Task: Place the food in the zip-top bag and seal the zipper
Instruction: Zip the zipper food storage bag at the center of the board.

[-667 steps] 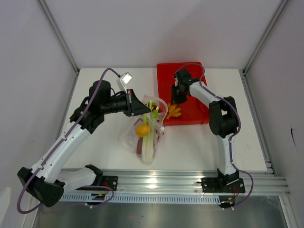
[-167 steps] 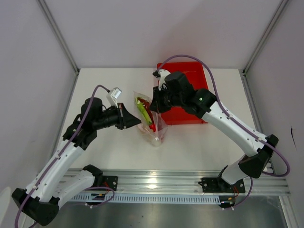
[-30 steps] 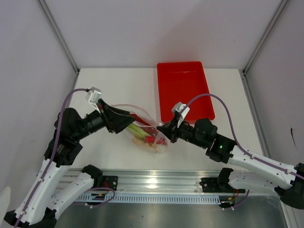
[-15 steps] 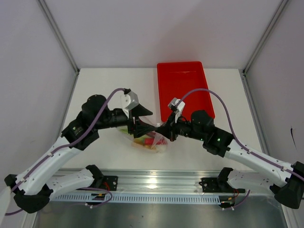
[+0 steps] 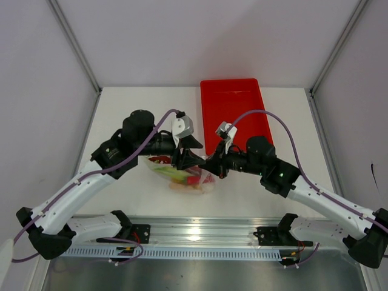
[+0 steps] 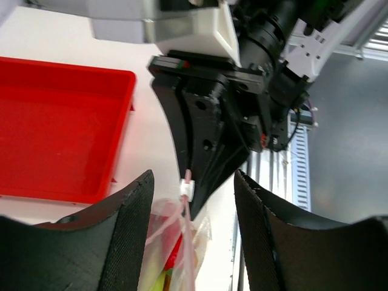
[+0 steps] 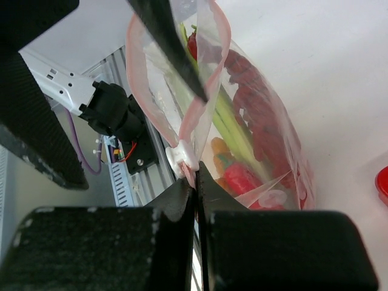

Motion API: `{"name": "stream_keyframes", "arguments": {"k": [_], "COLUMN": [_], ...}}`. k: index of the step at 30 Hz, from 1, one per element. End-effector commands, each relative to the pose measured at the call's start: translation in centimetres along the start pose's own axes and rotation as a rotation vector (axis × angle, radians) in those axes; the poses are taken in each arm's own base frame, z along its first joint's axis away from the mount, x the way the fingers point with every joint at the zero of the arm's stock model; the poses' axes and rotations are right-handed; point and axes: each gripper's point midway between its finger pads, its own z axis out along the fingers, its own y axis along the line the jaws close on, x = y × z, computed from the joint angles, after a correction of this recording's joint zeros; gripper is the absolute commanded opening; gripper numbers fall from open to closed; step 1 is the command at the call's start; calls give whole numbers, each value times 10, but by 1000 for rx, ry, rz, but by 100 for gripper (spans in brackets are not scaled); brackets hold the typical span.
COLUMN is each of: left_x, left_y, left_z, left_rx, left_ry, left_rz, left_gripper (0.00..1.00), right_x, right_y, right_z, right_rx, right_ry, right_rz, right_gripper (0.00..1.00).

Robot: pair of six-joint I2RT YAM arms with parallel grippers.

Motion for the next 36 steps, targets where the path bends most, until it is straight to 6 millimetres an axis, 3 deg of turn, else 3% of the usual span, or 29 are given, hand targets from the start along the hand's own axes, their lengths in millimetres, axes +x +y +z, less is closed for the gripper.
{"name": "stream_keyframes", "arguments": {"k": [1, 4, 16, 34, 36], "left_x": [-11, -7, 9, 4, 2], "left_y": [-19, -20, -13, 9, 10], "left_z": [-1, 2, 6, 7, 6], "left_rx": [113, 136, 116, 43, 34], "left_ry": [-12, 19, 71, 44, 29], "left_rz": [39, 9, -54, -68, -64], "left_gripper": [57, 51, 42, 45, 49], "right_x": [-19, -21, -20, -22, -21], "right_y": [9, 5, 7, 9, 8], "right_z": [-7, -9, -11, -7, -7], "right_rx": [-42, -36, -65, -81, -80], "right_ry": [-55, -65, -70, -60, -58], "right_rz": [-7, -3, -4, -7, -7], "right_gripper": [0, 0, 0, 0, 0]}}
